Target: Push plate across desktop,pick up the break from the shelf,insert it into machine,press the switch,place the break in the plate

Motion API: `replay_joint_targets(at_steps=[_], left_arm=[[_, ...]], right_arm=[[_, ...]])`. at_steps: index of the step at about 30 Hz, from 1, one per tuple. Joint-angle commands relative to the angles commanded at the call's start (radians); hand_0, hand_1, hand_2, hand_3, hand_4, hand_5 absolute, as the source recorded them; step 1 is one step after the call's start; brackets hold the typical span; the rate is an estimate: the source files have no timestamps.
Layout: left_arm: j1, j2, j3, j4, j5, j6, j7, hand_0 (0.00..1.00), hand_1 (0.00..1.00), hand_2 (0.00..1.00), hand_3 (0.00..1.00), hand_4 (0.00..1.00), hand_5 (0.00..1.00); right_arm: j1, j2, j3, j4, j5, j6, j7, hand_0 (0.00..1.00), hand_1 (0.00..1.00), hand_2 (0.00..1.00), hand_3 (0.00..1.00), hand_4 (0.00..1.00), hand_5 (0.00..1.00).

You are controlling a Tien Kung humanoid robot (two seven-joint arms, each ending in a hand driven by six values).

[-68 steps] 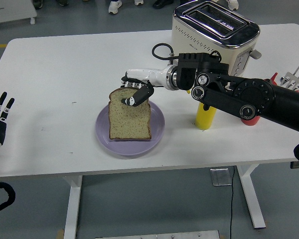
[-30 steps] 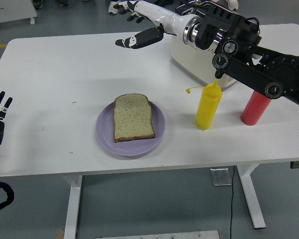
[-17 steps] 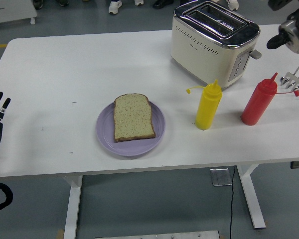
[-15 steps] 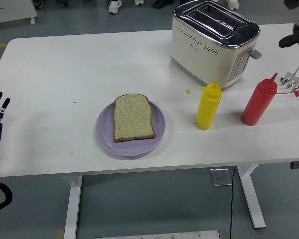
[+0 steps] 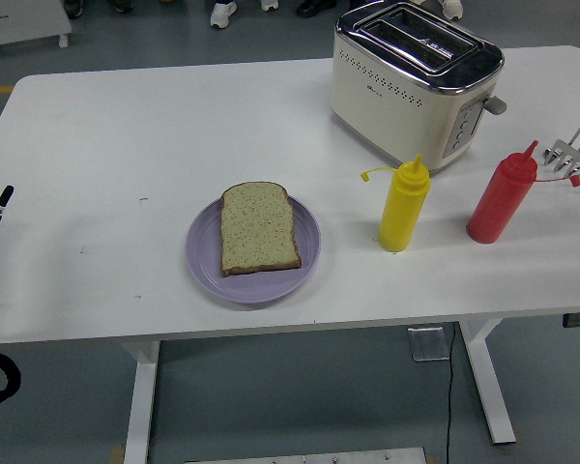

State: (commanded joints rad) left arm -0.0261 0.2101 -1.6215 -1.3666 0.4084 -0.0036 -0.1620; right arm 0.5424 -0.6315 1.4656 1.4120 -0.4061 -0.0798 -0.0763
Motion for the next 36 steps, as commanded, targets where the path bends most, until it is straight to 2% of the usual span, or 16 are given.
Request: replay_joint_targets(at_steps=[3,8,14,18,28,36], left_arm=[[-0.002,0.001,0.001,-0.001,0.000,0.000,0.000,0.814,0.859,0.919,0.849,0.643,0.998],[-0.003,-0.001,0.006,-0.001,0.001,0.000,0.000,0.814,0.859,0.919,0.849,0.643,0.998],[0.001,-0.003,0.006,-0.001,0.002,0.001,0.000,0.814,0.859,0.919,0.849,0.643,0.998],[0.002,-0.003,0.010,0.000,0.003,0.001,0.001,0.814,0.859,0.919,0.849,0.643,0.998],[0.000,-0.003,0.015,0.000,0.003,0.001,0.003,0.813,0.859,0.919,0.849,0.643,0.998],[-0.003,-0.005,0.016,0.003,0.004,0.000,0.003,0.813,0.859,0.919,0.849,0.643,0.998]], right_arm=[[-0.094,0.023,0.079,0.009,0.037,0.018,0.006,0.844,0.810,0.837,0.830,0.507,0.630],[-0.242,0.084,0.186,0.018,0.060,0.045,0.036,0.844,0.810,0.837,0.830,0.507,0.630],[-0.392,0.156,0.221,-0.008,0.073,0.053,0.143,0.848,0.808,0.831,0.823,0.512,0.617],[-0.472,0.194,0.243,-0.019,0.072,0.070,0.165,0.847,0.807,0.826,0.815,0.510,0.602],[-0.539,0.256,0.297,-0.015,0.049,0.104,0.135,0.846,0.803,0.823,0.817,0.509,0.597],[-0.541,0.262,0.324,-0.011,0.055,0.109,0.128,0.847,0.802,0.816,0.807,0.505,0.593]])
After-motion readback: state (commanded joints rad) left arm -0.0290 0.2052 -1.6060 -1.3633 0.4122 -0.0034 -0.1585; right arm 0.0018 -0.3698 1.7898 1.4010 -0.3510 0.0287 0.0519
